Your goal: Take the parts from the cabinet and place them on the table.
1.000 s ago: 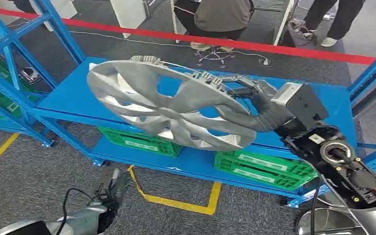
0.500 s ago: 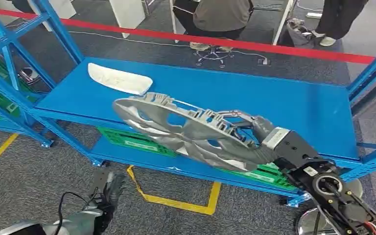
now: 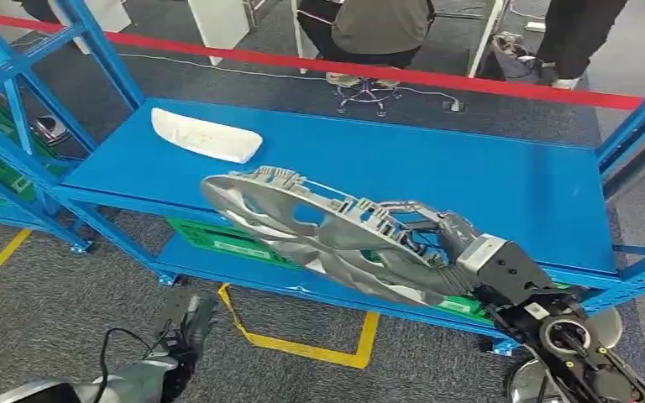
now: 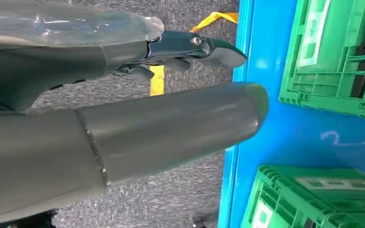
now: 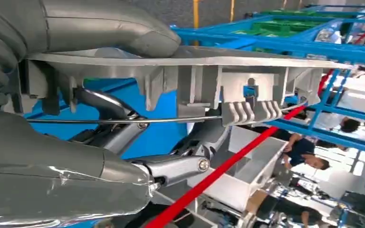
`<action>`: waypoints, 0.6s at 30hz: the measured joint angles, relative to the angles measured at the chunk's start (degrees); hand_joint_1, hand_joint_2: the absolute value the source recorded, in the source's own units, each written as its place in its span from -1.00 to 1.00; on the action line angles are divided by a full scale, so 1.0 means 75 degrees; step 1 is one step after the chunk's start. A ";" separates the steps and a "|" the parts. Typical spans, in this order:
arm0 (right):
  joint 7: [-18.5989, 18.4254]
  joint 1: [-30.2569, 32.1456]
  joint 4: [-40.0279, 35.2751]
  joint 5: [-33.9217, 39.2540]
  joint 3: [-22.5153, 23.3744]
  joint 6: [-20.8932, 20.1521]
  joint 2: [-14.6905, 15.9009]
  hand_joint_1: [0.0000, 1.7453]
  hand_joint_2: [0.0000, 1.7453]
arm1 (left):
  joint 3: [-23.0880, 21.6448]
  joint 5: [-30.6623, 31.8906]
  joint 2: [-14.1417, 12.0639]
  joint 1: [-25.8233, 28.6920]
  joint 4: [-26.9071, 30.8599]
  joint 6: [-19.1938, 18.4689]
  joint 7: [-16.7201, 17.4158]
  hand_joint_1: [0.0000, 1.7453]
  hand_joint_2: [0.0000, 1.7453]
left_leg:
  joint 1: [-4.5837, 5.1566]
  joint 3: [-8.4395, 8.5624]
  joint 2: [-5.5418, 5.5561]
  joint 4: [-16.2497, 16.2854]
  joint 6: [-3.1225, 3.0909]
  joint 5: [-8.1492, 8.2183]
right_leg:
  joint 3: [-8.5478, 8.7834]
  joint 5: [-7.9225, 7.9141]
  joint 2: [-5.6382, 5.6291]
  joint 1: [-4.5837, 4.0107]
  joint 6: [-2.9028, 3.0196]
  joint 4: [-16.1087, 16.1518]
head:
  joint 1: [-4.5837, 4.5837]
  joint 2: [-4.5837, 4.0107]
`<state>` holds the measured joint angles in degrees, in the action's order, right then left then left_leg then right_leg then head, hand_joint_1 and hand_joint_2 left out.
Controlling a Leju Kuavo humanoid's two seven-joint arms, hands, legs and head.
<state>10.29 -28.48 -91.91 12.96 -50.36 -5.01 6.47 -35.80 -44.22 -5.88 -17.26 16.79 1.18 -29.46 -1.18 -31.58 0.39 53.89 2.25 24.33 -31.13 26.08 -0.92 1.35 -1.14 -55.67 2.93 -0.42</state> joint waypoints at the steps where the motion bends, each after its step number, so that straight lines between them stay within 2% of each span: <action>1: -0.0003 0.0015 -0.0044 -0.0006 0.0018 0.0000 0.0000 1.00 1.00 | 0.0000 0.0003 0.0003 -0.0004 0.0000 -0.0003 0.0006 -1.00 -1.00 | 0.0000 -0.0001 0.0000 0.0005 -0.0003 0.0002 | 0.0001 0.0000 0.0000 0.0026 0.0000 0.0000 | 0.0003 0.0000; 6: -0.0047 0.0086 -0.0157 0.0006 0.0070 0.0006 -0.0003 1.00 1.00 | 0.0000 0.0058 0.0012 -0.0023 0.0000 -0.0003 0.0038 -1.00 -1.00 | 0.0003 -0.0013 0.0001 0.0026 -0.0021 0.0015 | 0.0001 0.0002 0.0001 0.0029 -0.0003 0.0000 | 0.0003 0.0000; 11: -0.0047 0.0131 -0.0157 0.0038 0.0093 0.0029 -0.0003 1.00 1.00 | 0.0000 0.0079 0.0012 -0.0036 0.0000 0.0000 0.0061 -1.00 -1.00 | 0.0005 -0.0055 0.0001 0.0106 -0.0079 0.0054 | 0.0001 0.0004 0.0002 0.0030 -0.0033 0.0000 | 0.0003 0.0000; 15: -0.0044 0.0177 -0.0157 -0.0041 0.0096 0.0099 -0.0003 1.00 1.00 | 0.0000 0.0082 0.0012 -0.0053 0.0000 0.0000 0.0067 -1.00 -1.00 | 0.0027 -0.0098 0.0003 0.0151 -0.0152 0.0080 | 0.0023 -0.0019 0.0010 0.0047 -0.0134 0.0057 | 0.0003 0.0000; 16: -0.0044 0.0192 -0.0172 -0.0064 0.0105 0.0114 -0.0003 1.00 1.00 | 0.0000 0.0082 0.0012 -0.0064 0.0003 -0.0003 0.0067 -1.00 -1.00 | 0.0014 -0.0054 0.0004 0.0032 -0.0215 0.0037 | 0.0064 -0.0024 0.0011 0.0007 -0.0188 0.0099 | 0.0000 0.0000; 17: -0.0044 0.0216 -0.0178 -0.0085 0.0114 0.0117 -0.0003 1.00 1.00 | 0.0000 0.0082 0.0029 -0.0063 0.0003 0.0000 0.0070 -1.00 -1.00 | -0.0076 0.0032 -0.0010 -0.0061 -0.0253 -0.0011 | -0.0012 0.0045 0.0035 0.0050 -0.0187 0.0040 | -0.0006 0.0000; 18: -0.0044 0.0209 -0.0178 -0.0090 0.0122 0.0119 0.0000 1.00 1.00 | 0.0000 0.0082 0.0050 -0.0079 0.0000 0.0000 0.0067 -1.00 -1.00 | -0.0065 0.0068 0.0002 -0.0111 -0.0285 -0.0022 | -0.0154 0.0283 0.0058 0.0023 -0.0180 -0.0328 | -0.0046 0.0000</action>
<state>9.97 -26.91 -93.24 12.28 -49.44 -4.11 6.47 -35.80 -43.60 -5.51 -17.85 16.79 1.18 -28.96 -1.67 -31.07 0.40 53.05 0.11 24.16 -32.29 28.20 -0.48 1.52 -2.49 -58.12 2.58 -0.42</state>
